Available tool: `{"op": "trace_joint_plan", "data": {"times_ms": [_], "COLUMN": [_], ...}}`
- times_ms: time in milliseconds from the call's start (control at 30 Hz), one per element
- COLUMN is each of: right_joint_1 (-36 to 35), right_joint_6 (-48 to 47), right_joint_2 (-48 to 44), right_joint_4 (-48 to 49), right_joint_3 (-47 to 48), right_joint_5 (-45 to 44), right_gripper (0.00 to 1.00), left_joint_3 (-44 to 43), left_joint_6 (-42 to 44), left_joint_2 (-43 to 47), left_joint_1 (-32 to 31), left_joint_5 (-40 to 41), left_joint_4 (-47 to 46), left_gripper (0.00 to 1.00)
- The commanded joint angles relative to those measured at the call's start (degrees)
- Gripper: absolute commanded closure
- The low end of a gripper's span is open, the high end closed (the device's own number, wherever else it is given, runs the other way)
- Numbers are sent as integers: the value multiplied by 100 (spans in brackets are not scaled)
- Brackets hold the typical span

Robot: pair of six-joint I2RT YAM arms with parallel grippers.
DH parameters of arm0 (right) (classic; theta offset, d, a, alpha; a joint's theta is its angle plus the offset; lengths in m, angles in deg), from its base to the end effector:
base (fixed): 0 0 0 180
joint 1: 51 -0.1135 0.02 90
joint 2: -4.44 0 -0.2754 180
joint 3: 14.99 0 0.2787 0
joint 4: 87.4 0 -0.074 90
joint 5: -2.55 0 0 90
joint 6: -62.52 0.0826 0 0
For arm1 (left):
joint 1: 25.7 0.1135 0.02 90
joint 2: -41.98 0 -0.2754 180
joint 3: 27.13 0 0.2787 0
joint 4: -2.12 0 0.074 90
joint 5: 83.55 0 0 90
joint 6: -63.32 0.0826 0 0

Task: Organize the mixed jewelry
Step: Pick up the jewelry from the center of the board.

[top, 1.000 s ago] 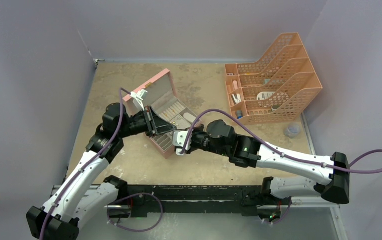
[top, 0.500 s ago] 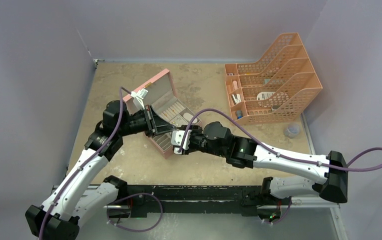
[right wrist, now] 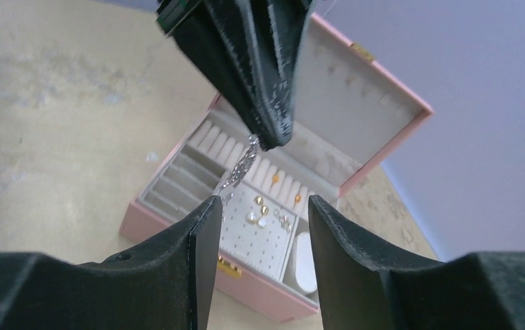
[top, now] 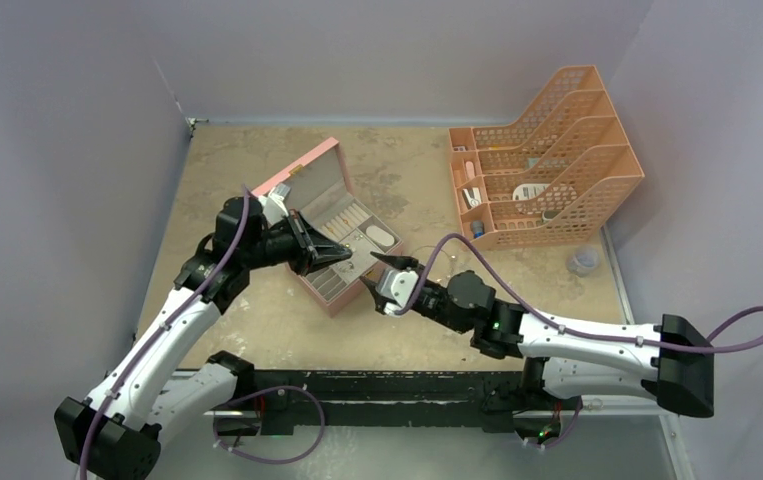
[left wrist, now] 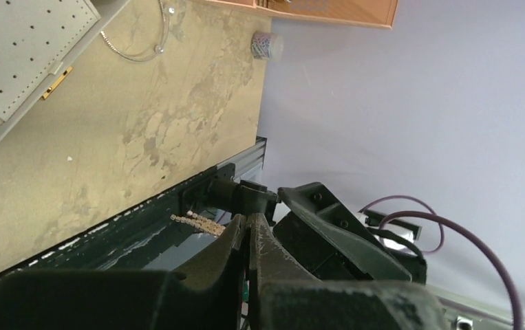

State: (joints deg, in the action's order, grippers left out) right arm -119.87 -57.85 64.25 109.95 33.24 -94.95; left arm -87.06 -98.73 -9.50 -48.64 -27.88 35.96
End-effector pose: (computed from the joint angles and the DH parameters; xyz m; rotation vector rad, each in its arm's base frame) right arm 0.1217 0.2849 0.3113 -1.0601 1.0427 0.4491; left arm 0.2145 -0.1414 0.3089 -0.5486 2.2844 -1.5561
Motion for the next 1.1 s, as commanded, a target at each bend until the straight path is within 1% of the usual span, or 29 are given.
{"op": "trace_joint_plan", "data": {"times_ms": [0, 67, 167, 233, 333, 467, 800, 900, 1067], "right_joint_1": [-50, -103, -197, -242, -305, -447, -567, -567, -568], "right_joint_6": [332, 224, -98, -291, -349, -447, -715, -738, -802], "right_joint_2": [0, 72, 349, 504, 717, 1018, 1665, 1787, 1948], "right_joint_4": [2401, 3007, 3602, 3888, 4497, 5203, 5734, 5879, 6013], "right_joint_3": [-390, -525, -591, -621, -712, -804, -575, -548, -490], "right_joint_5": [-341, -305, -423, -340, -320, -477, -912, -1050, -1132], "right_gripper": [47, 47, 45, 45, 48, 51, 51, 53, 62], "left_joint_3": [-408, -493, -673, -849, -1070, -1211, -1252, -1251, -1176], "left_joint_6": [-665, -817, -940, -943, -906, -885, -903, -912, -944], "left_joint_2": [-2, -4, 3, -50, -151, -251, -327, -319, -302], "left_joint_1": [18, 18, 18, 24, 35, 35, 35, 35, 35], "left_joint_5": [303, 415, 535, 579, 556, 515, 384, 381, 306], "left_joint_4": [192, 390, 695, 955, 1283, 1458, 1429, 1427, 1362], "left_gripper": [100, 100, 100, 100, 100, 100, 100, 100, 100]}}
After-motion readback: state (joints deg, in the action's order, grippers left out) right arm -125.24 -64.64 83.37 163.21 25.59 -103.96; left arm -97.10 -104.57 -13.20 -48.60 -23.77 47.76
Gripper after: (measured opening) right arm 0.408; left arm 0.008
